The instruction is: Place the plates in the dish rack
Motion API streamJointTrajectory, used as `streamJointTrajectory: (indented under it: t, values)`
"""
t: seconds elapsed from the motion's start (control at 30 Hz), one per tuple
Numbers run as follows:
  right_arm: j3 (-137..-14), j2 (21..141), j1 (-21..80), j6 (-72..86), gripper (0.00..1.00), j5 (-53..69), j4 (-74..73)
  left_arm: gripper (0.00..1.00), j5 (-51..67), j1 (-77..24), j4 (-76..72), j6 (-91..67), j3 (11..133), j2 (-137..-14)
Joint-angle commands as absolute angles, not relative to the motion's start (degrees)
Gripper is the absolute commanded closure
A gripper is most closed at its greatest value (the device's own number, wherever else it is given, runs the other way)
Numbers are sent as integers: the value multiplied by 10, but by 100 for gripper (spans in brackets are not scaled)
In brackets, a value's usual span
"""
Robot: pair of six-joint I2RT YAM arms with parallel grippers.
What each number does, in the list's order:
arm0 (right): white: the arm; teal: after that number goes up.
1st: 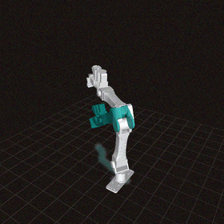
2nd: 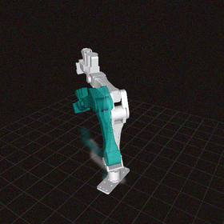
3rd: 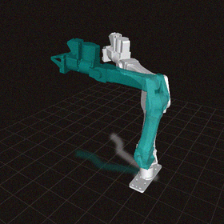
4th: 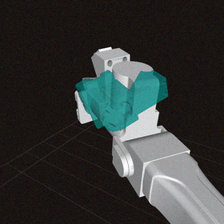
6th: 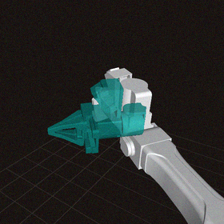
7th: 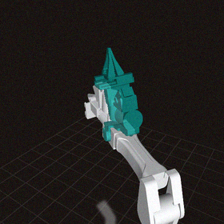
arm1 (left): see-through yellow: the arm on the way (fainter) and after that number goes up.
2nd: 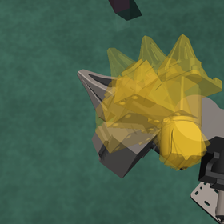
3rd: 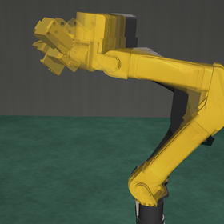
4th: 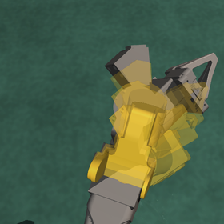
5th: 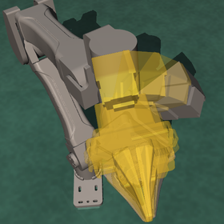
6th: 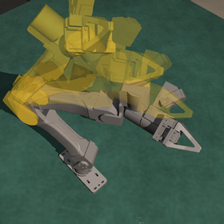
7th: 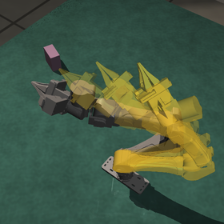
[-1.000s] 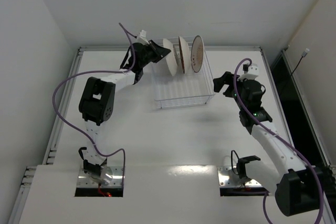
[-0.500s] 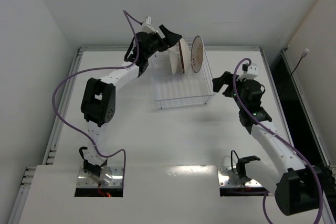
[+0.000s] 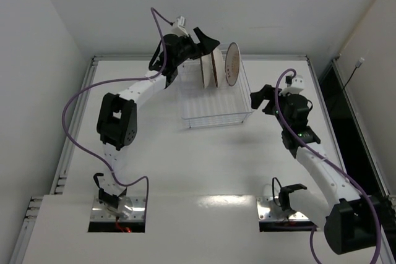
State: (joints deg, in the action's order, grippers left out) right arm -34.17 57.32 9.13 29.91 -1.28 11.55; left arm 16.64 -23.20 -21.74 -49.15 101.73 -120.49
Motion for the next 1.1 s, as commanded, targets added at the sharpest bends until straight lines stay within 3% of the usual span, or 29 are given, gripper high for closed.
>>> streamJointTrajectory:
  t: [0.0,0.1,0.3,0.53,0.6,0.73,0.83,1.07]
  values:
    - [-341,574,90,297,13,-5,154,8,171,-234,-212,-455,1043,-1165]
    - [-341,574,90,308,12,-25,140,1,171,-234,-182,-429,1032,-1132]
    - [-353,624,63,320,15,-26,112,1,138,-234,-128,-361,998,-1055]
    - [-411,732,28,297,28,98,89,1,28,-251,-29,-279,915,-926]
    - [-430,755,28,287,38,117,77,1,-10,-251,-1,-268,866,-874]
    - [-442,771,22,275,41,117,76,1,-85,-251,4,-217,764,-796]
    - [-456,786,22,270,58,112,63,1,-130,-257,11,-190,695,-737]
    - [-451,819,27,276,59,106,63,1,-213,-257,-16,-168,569,-648]
